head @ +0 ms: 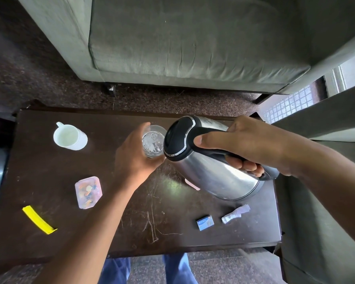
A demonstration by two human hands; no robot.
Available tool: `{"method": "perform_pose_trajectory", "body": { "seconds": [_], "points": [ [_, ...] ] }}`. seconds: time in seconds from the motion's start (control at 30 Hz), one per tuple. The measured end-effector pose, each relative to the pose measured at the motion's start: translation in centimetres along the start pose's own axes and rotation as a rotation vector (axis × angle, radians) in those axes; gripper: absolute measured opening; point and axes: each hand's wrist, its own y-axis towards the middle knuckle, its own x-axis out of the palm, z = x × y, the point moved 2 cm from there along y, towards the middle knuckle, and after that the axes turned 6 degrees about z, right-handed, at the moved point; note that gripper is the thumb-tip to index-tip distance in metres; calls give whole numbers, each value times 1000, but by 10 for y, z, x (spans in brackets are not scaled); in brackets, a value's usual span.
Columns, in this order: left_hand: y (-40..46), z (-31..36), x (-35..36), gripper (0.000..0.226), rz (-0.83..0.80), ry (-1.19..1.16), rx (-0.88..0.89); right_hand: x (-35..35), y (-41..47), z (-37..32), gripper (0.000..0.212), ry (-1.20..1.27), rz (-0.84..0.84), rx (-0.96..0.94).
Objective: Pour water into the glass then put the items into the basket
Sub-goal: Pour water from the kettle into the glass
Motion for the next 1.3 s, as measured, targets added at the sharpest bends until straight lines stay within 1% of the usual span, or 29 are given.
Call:
{"method": "perform_pose_trajectory", "body": {
  "seconds": [0.43, 0.93, 1.3],
  "points": [
    [-1, 4, 0, 98, 0, -37, -26, 0, 2, 3, 73, 12, 3, -10],
    [3, -3, 4, 98, 0, -21, -33, 0, 7, 6, 73, 29, 0, -1],
    [5, -7, 10, 96, 2, -31, -34, 5, 9, 12, 74, 92, -3, -2]
  ]
}}
